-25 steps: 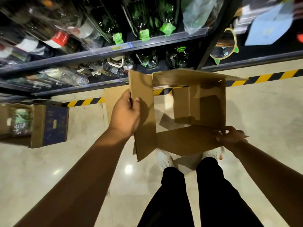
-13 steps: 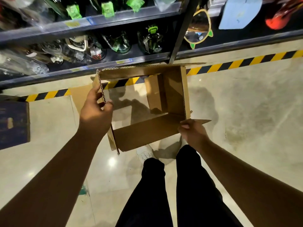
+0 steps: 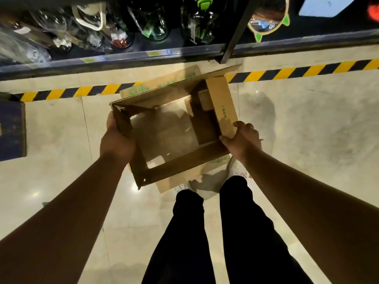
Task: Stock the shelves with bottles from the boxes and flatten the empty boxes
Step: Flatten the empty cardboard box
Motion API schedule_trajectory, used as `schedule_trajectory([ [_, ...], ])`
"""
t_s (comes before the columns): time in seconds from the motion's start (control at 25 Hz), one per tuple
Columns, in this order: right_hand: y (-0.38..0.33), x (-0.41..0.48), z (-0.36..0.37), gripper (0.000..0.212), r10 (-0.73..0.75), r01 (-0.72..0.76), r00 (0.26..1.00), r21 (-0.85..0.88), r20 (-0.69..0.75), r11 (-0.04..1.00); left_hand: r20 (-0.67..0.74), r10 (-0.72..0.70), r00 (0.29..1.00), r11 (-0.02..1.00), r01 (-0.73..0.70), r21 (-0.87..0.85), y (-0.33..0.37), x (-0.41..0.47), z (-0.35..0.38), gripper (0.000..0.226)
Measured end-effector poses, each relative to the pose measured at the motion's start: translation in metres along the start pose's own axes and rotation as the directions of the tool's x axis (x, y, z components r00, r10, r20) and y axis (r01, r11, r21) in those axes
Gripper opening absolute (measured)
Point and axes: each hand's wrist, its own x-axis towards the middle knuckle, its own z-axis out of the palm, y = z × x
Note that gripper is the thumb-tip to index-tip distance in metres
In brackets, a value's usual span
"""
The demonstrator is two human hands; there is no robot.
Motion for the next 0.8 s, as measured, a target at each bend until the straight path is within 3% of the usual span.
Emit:
schedule_trajectory([
  [0.08, -0.004, 0.02, 0.009, 0.069, -0.041, 0.037, 0.999, -0.102, -0.035, 0.994, -0.027, -0.01, 1.0, 1.0, 0.009, -0.028, -0.014, 0.009, 0.006, 0.065],
  [0.24, -0.014, 0.059, 0.035, 0.088, 0.019, -0.017, 0.999, -0.059, 0.04, 0.998, -0.102, 0.029, 0.994, 0.998, -0.034, -0.046, -0.043, 0.017, 0.015, 0.072],
  [0.44, -0.017, 0.084, 0.061, 0.117, 0.065, -0.058, 0.994, -0.095, 0.082, 0.994, -0.072, -0.051, 0.996, 0.982, 0.037, -0.184, -0.079, 0.025, 0.037, 0.052],
  [0.6, -0.01, 0.095, 0.071, 0.102, 0.029, -0.027, 0.998, -0.032, 0.049, 0.999, -0.163, -0.118, 0.98, 0.963, 0.072, -0.26, -0.079, 0.022, 0.054, 0.039],
  [0.8, 0.001, 0.074, 0.05, 0.067, -0.07, 0.069, 0.998, 0.055, 0.008, 0.996, -0.191, -0.121, 0.974, 0.95, 0.058, -0.306, -0.07, 0.018, 0.055, 0.043],
])
